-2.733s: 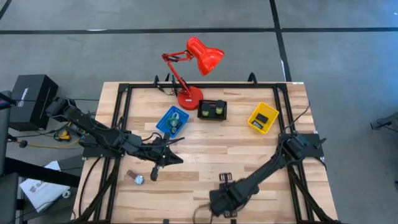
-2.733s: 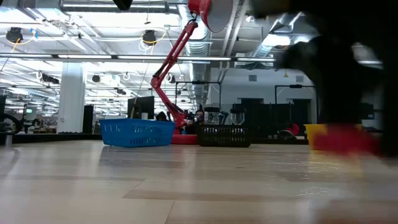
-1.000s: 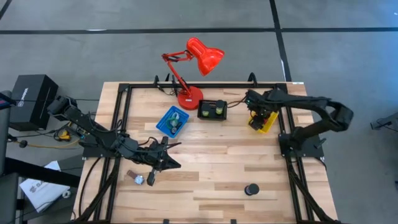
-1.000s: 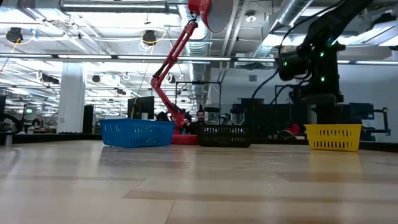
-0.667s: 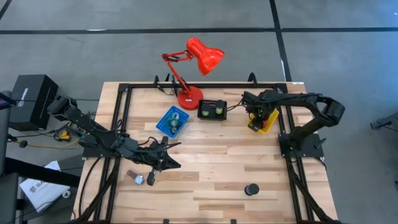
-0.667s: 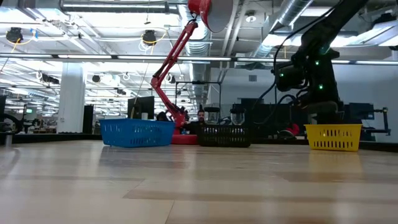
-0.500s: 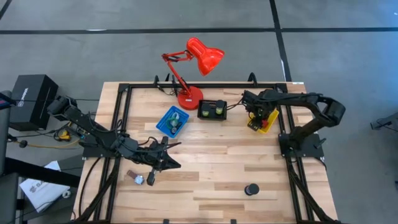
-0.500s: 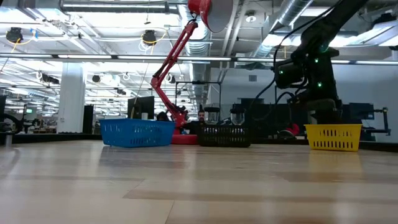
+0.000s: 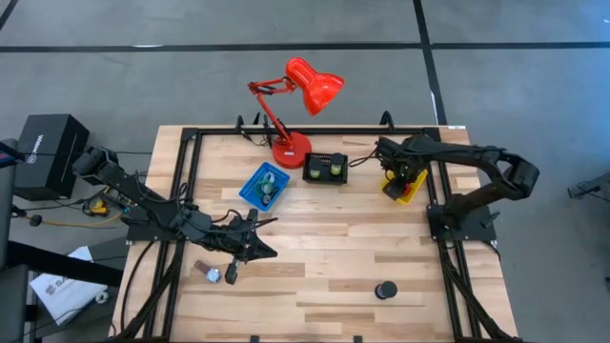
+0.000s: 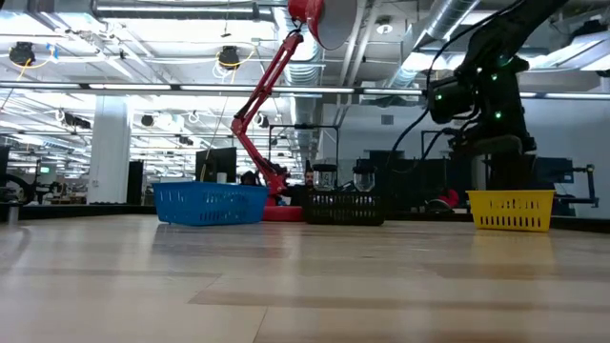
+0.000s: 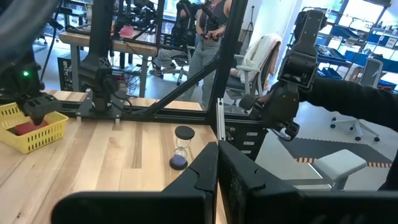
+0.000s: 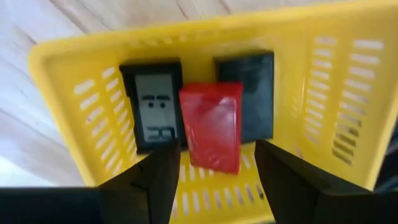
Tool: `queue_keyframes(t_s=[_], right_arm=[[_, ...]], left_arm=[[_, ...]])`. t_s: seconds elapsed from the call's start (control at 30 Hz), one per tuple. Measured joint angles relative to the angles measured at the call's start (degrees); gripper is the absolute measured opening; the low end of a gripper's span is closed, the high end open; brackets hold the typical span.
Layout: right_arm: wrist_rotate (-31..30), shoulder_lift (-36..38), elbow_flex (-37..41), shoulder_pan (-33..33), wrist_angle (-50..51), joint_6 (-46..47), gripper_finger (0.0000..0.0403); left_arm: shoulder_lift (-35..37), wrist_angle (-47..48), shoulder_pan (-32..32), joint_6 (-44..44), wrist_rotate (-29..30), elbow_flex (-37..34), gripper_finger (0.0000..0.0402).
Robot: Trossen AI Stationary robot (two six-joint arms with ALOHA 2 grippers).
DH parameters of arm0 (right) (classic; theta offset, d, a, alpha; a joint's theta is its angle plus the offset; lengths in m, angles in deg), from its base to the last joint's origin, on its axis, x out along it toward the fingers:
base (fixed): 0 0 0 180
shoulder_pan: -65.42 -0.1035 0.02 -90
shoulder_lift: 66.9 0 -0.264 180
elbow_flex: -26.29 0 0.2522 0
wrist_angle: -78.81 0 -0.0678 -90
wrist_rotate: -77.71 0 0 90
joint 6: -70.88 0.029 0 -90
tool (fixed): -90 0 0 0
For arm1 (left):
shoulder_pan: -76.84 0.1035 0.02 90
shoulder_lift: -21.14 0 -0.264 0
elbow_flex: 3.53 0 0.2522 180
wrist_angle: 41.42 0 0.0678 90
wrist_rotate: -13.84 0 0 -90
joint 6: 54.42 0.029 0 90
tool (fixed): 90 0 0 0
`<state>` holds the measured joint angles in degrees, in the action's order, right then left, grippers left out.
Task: Pick & Place Office items
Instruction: Put the brown watch into the blue bin
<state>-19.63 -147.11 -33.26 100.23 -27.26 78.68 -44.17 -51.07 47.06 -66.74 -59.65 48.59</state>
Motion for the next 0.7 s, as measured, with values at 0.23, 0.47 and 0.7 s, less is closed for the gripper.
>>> queue_keyframes(t_s=[0.23, 0.47, 0.7], right_arm=[[0.0, 5.1, 0.0, -3.0, 6.2, 3.8, 0.0196], [0.0, 14.2, 0.0, -8.5, 6.8, 13.1, 0.0185], [0.1, 24.0, 0.0, -20.3, 2.0, 22.0, 0.0173]], left_arm=[[0.0, -0.2, 0.0, 0.0, 0.0, 0.0, 0.0002], [0.0, -0.3, 0.0, 0.0, 1.0, 0.0, 0.0002], [0.0, -0.3, 0.0, 0.0, 3.6, 0.0, 0.0002]])
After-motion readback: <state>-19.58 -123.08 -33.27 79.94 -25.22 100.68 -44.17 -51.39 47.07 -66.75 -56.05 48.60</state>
